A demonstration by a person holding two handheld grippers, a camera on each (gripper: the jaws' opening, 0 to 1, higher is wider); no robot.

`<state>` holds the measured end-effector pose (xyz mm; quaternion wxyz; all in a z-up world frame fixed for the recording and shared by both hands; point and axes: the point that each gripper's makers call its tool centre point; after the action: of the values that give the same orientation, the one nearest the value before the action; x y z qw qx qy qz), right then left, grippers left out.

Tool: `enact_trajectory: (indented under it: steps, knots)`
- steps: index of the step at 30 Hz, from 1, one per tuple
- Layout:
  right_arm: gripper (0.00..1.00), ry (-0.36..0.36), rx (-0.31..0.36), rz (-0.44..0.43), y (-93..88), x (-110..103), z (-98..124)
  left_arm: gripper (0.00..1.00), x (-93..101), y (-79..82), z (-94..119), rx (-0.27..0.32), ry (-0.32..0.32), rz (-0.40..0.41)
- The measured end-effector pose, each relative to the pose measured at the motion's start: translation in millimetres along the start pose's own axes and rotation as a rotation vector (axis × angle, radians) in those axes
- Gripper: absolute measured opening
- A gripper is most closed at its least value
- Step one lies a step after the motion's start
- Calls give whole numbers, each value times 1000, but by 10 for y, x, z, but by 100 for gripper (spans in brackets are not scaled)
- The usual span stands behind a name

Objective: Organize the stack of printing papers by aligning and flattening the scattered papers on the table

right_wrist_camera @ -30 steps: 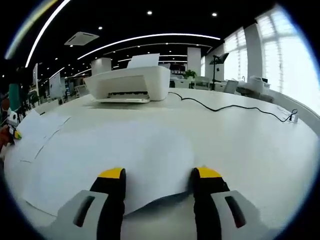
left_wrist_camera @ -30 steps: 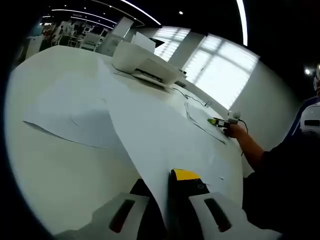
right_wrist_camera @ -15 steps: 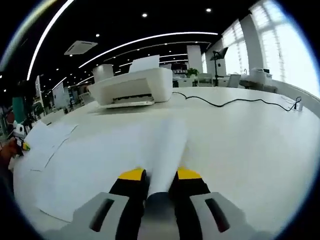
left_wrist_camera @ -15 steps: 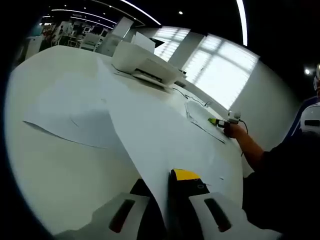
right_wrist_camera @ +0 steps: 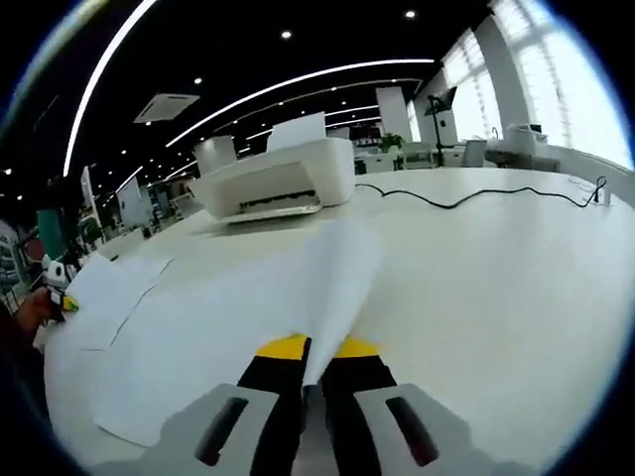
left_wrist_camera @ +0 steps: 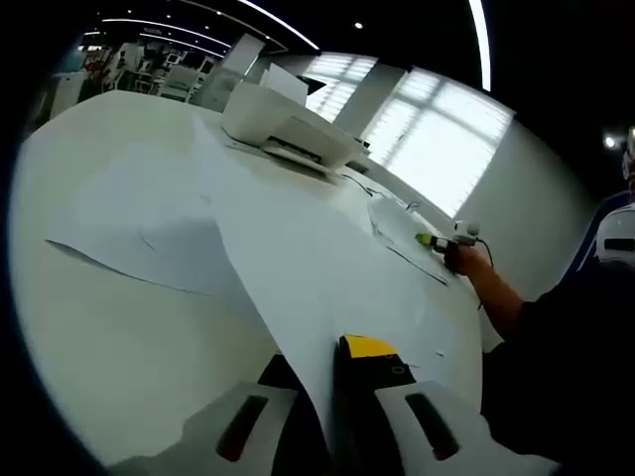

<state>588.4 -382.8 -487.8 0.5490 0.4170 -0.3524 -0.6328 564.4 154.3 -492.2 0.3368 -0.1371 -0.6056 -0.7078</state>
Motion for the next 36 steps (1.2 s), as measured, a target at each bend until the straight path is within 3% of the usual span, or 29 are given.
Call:
enact_trajectory:
  steps: [9, 36]
  knots:
    - [0, 73, 88, -64, 209, -135, 82, 9, -2, -1, 6, 0, 0, -2]
    - [0, 124, 167, 112, 627, -492, 192, 9, 7, -6, -1, -1, 0, -8]
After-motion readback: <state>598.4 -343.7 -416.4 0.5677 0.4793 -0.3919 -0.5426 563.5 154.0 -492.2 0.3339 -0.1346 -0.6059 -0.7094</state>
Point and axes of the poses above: the point that each gripper's makers call its tool centre point, and the gripper's own axes: z roughly backward along the fingers, x roughly to its right, y roughly out of its top, and after that the axes turned 13 degrees about -y, right-handed
